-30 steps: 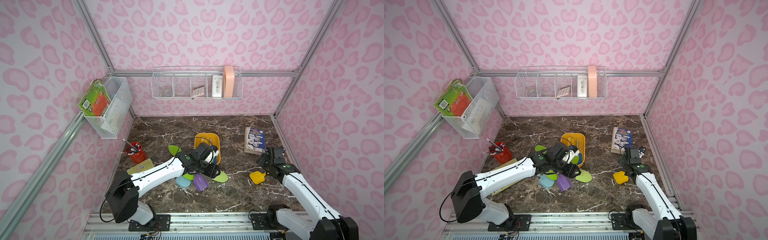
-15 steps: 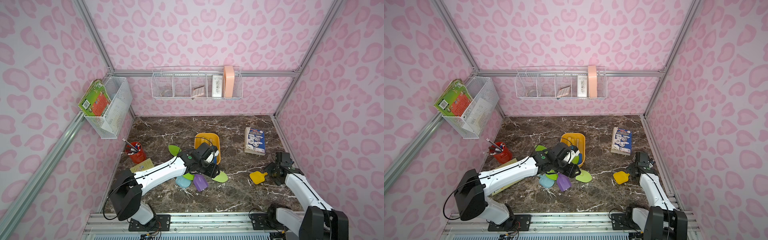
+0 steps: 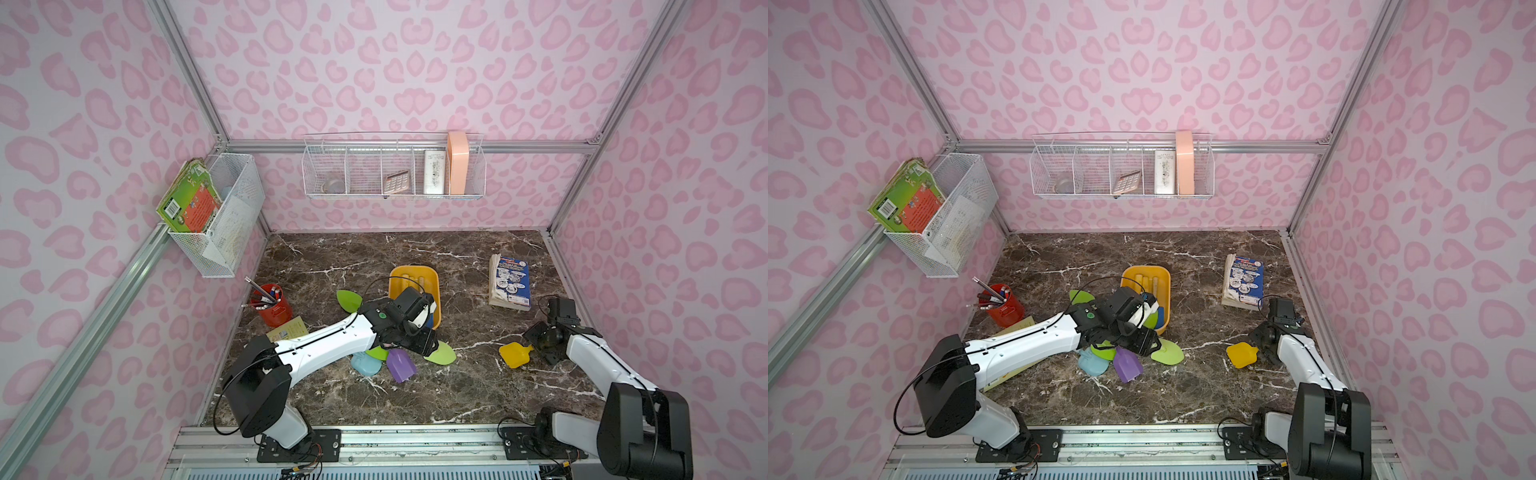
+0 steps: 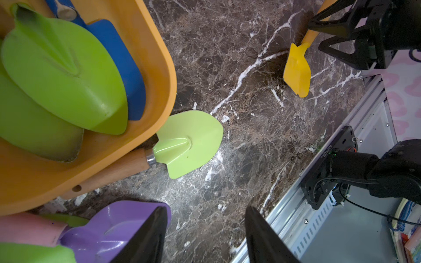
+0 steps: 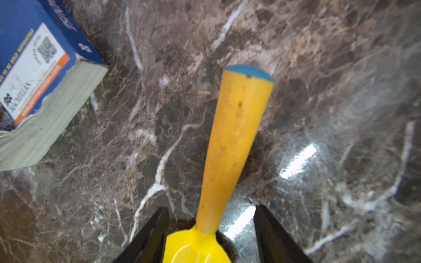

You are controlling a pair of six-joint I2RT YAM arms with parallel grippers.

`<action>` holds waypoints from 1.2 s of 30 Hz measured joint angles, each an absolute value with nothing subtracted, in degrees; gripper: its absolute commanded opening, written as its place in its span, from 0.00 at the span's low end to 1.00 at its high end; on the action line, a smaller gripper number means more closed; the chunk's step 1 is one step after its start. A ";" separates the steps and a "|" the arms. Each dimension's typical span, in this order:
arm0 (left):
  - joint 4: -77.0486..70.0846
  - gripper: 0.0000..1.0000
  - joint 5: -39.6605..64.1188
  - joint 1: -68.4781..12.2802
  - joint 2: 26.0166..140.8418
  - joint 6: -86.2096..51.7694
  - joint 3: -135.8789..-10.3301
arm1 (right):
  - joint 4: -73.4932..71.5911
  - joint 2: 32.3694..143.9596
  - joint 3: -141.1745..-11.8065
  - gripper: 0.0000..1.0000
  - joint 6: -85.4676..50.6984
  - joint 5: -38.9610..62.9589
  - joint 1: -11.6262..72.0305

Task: Put the shovel into the storage box
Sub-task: Pick up the shovel from the center of the board.

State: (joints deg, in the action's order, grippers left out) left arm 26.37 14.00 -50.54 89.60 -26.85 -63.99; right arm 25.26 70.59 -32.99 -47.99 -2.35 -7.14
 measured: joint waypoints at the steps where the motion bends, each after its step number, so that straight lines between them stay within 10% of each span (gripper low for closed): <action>1: 26.26 0.60 14.00 -50.52 89.60 -26.85 -63.81 | 25.50 71.11 -33.36 0.60 -47.99 -2.33 -7.14; 13: 25.32 0.59 12.91 -50.52 88.68 -27.11 -61.56 | 28.01 78.67 -37.43 0.53 -48.95 -2.15 -7.22; 28: 24.97 0.59 12.12 -50.52 87.94 -27.31 -61.17 | 23.64 80.03 -36.40 0.06 -48.16 -2.83 -7.33; 36: 24.97 0.59 11.99 -49.98 87.39 -28.23 -61.17 | 24.60 75.61 -35.51 0.03 -46.59 -0.47 -6.42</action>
